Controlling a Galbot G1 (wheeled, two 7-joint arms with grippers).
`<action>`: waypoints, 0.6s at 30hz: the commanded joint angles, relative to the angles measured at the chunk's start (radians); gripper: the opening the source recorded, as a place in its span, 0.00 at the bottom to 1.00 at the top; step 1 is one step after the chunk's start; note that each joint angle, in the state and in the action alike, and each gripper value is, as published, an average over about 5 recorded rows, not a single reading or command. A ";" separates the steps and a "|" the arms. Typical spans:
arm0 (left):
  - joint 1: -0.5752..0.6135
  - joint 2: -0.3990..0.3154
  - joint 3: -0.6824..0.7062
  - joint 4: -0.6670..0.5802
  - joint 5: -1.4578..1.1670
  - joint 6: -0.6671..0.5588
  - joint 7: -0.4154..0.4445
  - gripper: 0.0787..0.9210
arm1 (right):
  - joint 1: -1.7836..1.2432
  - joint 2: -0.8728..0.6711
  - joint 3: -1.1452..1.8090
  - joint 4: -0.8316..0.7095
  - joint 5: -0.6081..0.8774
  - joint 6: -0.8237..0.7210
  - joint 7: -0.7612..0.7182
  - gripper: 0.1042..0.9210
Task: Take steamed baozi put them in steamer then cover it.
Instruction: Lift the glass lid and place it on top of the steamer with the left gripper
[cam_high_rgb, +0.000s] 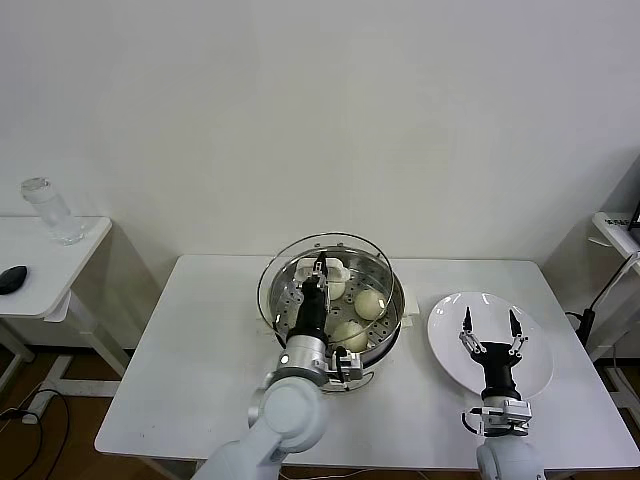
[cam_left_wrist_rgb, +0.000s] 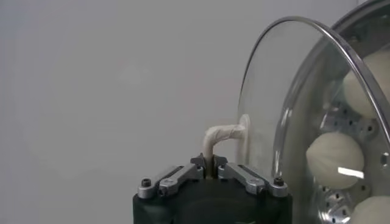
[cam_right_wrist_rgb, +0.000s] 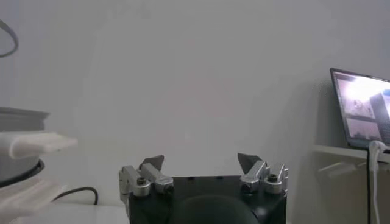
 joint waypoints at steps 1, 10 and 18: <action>-0.008 -0.077 0.023 0.082 0.106 0.009 0.017 0.13 | 0.006 0.001 0.002 -0.011 0.000 0.002 0.000 0.88; -0.012 -0.114 0.021 0.126 0.158 -0.001 0.029 0.13 | 0.011 0.003 -0.001 -0.021 -0.002 0.009 -0.002 0.88; -0.008 -0.116 0.020 0.135 0.180 -0.003 0.044 0.13 | 0.015 0.003 -0.001 -0.032 -0.005 0.014 -0.003 0.88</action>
